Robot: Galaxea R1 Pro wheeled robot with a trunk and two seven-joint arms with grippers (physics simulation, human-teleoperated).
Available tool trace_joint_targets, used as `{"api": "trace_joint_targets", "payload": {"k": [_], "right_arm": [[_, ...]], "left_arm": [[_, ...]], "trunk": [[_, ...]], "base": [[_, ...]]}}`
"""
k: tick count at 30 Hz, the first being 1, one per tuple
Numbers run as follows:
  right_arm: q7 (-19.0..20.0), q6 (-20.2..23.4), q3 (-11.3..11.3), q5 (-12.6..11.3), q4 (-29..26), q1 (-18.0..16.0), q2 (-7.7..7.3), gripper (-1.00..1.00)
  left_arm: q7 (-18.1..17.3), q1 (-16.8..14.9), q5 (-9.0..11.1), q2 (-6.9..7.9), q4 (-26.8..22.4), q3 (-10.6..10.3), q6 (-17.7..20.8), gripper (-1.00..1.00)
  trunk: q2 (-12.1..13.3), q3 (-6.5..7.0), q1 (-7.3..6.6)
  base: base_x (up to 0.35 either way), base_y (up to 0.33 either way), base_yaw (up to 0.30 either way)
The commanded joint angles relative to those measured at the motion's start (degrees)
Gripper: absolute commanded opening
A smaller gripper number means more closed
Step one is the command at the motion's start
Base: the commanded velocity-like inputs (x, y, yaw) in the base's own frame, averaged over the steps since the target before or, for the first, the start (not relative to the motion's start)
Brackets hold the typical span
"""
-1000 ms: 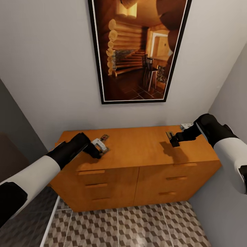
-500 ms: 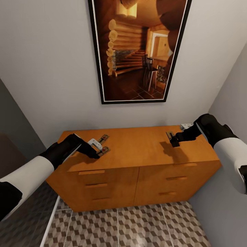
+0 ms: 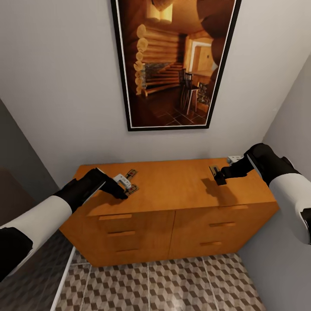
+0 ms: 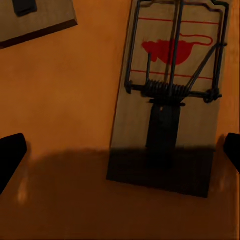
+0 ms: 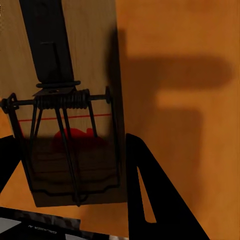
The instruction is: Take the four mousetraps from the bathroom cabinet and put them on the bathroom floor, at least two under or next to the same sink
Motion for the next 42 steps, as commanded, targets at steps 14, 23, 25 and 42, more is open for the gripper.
{"api": "trace_joint_targets", "payload": {"k": [14,23,25,42], "right_arm": [[0.5,0.1,0.2,0.4,0.0,0.0,-0.19,-1.0],[0.5,0.1,0.2,0.4,0.0,0.0,-0.3,-1.0],[0.5,0.1,0.2,0.4,0.0,0.0,-0.31,-1.0],[0.5,0.1,0.2,0.4,0.0,0.0,-0.31,-1.0]], "left_arm": [[0.1,0.4,0.9,-2.06,2.9,-0.4,0.4,1.0],[0.1,0.4,1.0,-2.11,4.7,-0.3,-4.5,1.0],[0.1,0.4,1.0,-2.13,5.4,-0.3,-4.9,1.0],[-1.0,0.4,1.5,-2.11,6.5,-0.4,-5.2,1.0]], "trunk": [[0.0,-0.09,0.02],[0.0,-0.09,0.02],[0.0,-0.09,0.02],[0.0,-0.09,0.02]], "base": [[0.0,0.0,0.0],[0.0,0.0,0.0],[0.0,0.0,0.0],[0.0,0.0,0.0]]}}
